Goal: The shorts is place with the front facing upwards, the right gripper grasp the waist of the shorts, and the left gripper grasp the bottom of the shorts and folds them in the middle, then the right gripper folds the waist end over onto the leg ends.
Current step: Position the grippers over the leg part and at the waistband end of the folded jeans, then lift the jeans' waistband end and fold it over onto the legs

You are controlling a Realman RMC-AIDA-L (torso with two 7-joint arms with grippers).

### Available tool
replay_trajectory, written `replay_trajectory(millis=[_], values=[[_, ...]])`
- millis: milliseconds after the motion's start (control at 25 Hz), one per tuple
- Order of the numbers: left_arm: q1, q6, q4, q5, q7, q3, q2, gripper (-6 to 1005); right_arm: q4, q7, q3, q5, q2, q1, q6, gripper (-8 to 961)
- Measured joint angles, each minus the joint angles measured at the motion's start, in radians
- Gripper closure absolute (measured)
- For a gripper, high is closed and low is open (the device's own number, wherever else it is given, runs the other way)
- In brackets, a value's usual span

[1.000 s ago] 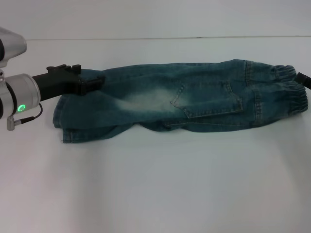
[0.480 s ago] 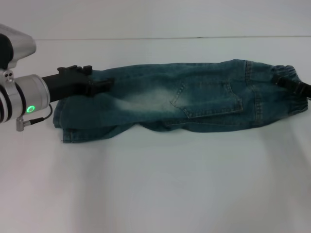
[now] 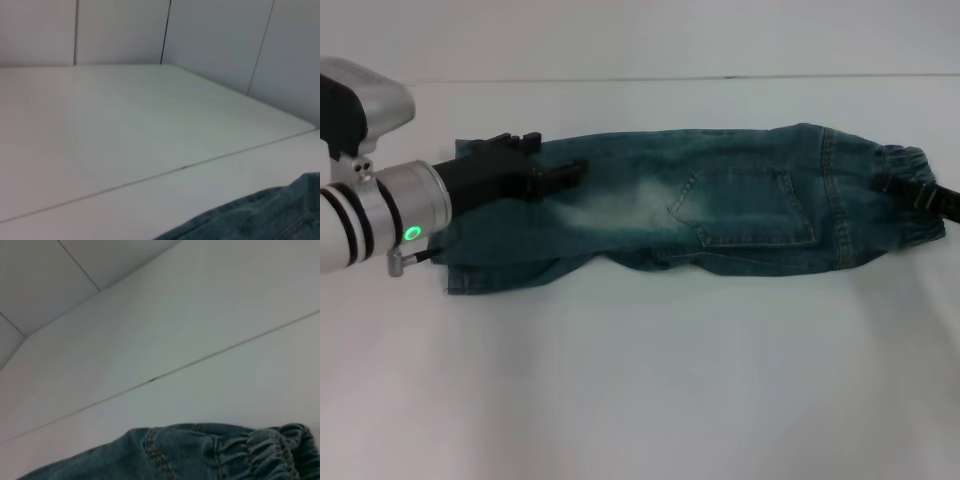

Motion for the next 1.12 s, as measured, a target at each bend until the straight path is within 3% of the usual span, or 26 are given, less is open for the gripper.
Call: replay_trajectory(millis=[320,560,840,1120], values=[[-0.023,0.004,-0.197,-0.367,0.402,0.069,0.000,328,-0.041,0.015,0.010,0.003,-0.003,-0.033,-0.076,556],[-0.058,-0.001,-0.339,-0.649,0.691,0.153,0.000,470,-0.106,0.059,0.011,0.003,0.001,-0.071,-0.169,773],[-0.094,0.005,-0.449,-0.960,0.925,0.330,0.000,683,-0.193,0.149,0.015,0.003,0.007,-0.104,-0.300,830],[-0.105,-0.002,-0.461,-1.049,0.958,0.414,0.000,964,-0.245,0.233,0.019,0.002,0.005,-0.115,-0.406,846]])
